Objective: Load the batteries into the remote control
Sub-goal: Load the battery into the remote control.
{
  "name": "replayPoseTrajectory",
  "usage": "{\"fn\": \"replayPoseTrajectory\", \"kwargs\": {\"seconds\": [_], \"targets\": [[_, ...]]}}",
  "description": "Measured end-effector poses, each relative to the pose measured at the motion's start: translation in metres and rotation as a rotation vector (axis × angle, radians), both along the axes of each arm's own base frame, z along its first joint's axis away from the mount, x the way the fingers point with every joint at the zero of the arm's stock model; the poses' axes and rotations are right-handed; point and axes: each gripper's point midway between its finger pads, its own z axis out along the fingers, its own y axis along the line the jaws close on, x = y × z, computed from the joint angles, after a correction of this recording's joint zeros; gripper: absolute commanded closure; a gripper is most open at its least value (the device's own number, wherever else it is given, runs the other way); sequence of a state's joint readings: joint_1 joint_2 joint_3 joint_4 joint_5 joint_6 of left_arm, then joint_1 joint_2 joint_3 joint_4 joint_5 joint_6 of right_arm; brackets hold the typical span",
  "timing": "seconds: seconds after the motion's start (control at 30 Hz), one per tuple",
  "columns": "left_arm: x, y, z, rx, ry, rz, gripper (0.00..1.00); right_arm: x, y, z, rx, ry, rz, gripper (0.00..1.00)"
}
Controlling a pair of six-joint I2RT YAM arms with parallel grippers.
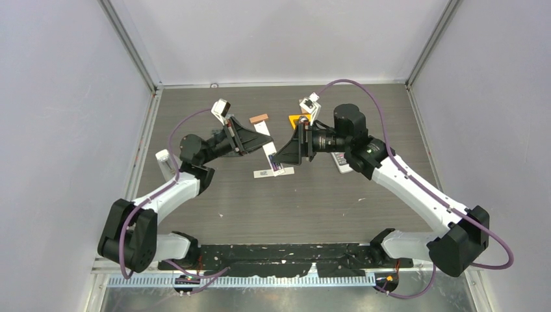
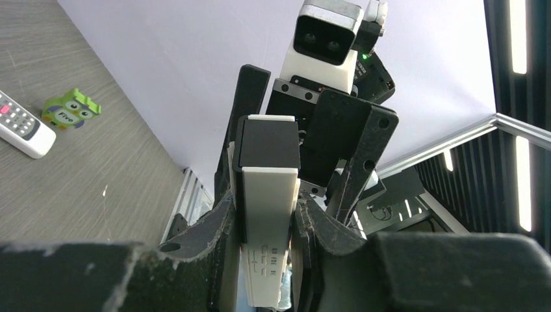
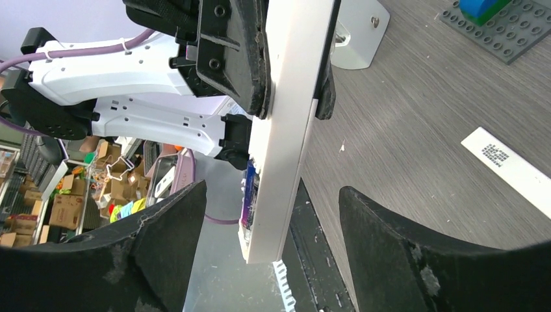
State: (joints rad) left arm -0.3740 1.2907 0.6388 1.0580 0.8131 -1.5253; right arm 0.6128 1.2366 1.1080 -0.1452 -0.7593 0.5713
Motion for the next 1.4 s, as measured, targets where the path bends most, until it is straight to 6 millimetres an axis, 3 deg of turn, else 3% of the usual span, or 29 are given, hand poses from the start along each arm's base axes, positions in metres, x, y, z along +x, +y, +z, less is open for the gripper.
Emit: {"fn": "replayPoseTrajectory", "kwargs": {"seconds": [0.37,0.67,0.93,1.2,1.4], "targets": [[-0.003,0.002,-0.002,0.043,-0.029,0.021,1.0,0.001,-0.004,-0.013,-0.022,-0.01,-0.012,0.18],[-0.004,0.003,-0.003,0.08,-0.05,0.036,1.0,-0.003,0.004,-0.02,-0.035,-0.01,0.014,0.21],[-0.004,0.002,-0.006,0.095,-0.049,0.04,1.0,-0.003,0.01,-0.028,-0.046,0.007,0.028,0.49],[-0.003,0.002,-0.01,0.11,-0.053,0.045,1.0,-0.003,0.013,-0.028,-0.046,0.012,0.036,0.52],[0.0,0.003,-0.012,0.119,-0.056,0.057,1.0,-0.001,0.014,-0.031,-0.064,0.034,0.032,0.72]]}}
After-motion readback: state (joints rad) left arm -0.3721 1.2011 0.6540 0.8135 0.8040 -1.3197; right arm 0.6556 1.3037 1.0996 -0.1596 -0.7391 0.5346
